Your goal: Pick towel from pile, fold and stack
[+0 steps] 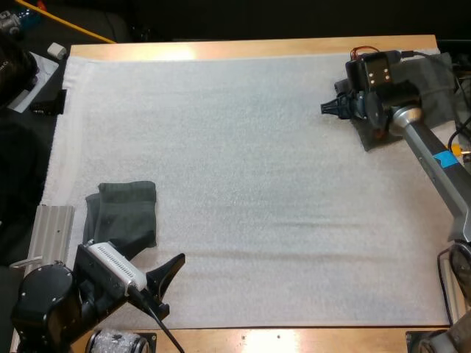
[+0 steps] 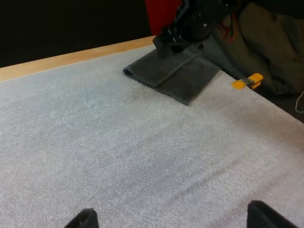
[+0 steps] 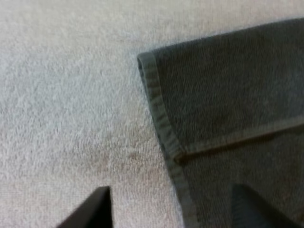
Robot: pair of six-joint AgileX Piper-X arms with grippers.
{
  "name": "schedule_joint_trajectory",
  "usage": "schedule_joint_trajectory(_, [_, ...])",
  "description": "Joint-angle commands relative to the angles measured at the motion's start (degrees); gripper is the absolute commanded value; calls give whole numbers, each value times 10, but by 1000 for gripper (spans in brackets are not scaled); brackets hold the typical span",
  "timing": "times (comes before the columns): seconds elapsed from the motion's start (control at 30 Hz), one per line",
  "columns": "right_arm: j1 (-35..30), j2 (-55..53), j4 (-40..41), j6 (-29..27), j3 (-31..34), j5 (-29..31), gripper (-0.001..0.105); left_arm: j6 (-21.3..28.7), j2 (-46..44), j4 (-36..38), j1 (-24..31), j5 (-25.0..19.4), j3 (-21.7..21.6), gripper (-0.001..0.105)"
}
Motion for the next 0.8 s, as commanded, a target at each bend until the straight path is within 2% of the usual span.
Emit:
schedule_joint_trajectory(0.0, [-4, 17, 11, 21, 1, 9, 55, -7, 1, 1, -4, 5, -4, 62])
schedule_joint_trajectory(0.23, [-11, 77, -5, 42, 0, -19, 53, -10, 0, -1, -2, 6, -4, 62])
schedule_joint_trajectory(0.5, [-24, 114, -19, 44, -22, 8, 54, -13, 1, 2, -2, 4, -4, 62])
schedule_joint_trajectory(0.77, [-54, 146, -45, 51, -38, 9, 53, -14, 1, 6, -2, 3, -4, 61])
